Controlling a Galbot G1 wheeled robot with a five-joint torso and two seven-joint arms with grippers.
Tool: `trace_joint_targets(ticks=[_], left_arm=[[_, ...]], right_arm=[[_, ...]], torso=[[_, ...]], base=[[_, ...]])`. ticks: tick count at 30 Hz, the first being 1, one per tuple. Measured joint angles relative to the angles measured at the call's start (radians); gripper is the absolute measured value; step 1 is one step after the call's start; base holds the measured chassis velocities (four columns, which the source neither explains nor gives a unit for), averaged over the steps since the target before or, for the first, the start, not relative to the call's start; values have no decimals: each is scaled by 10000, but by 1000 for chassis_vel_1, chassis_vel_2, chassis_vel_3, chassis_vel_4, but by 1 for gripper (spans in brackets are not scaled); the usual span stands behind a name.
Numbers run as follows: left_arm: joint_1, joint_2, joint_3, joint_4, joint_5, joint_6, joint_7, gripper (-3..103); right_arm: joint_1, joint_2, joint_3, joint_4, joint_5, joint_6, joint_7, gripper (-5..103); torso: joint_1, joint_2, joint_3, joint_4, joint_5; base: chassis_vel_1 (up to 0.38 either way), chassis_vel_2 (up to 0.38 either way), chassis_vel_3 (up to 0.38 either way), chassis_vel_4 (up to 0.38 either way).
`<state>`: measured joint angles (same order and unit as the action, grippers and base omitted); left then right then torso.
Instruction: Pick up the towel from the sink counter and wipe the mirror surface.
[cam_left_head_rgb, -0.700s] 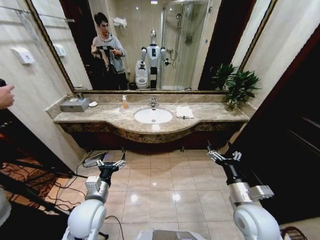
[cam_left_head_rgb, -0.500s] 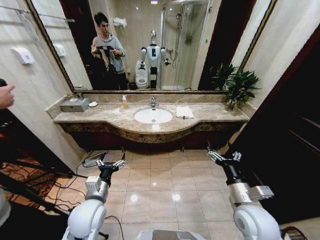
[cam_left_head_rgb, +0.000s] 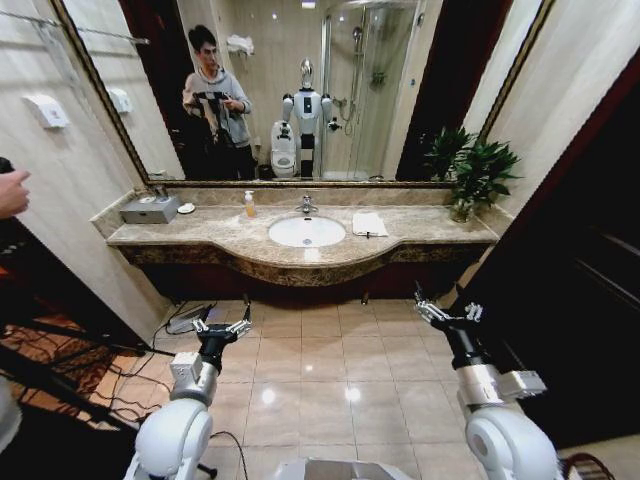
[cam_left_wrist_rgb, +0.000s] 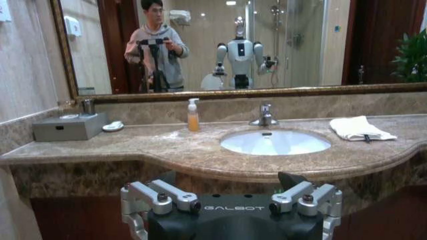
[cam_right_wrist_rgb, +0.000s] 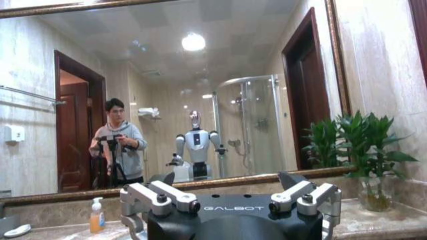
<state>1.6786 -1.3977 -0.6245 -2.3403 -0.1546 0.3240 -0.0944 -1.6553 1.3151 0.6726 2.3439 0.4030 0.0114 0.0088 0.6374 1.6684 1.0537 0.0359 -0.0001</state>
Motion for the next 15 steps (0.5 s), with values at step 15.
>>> trace_joint_targets(ticks=[15], left_arm=[[0,0,0,0,0,0,0,100]], right_arm=[[12,-68,-5,-37,16,45,-29,100]], torso=[[0,0,0,0,0]], base=[[0,0,0,0]])
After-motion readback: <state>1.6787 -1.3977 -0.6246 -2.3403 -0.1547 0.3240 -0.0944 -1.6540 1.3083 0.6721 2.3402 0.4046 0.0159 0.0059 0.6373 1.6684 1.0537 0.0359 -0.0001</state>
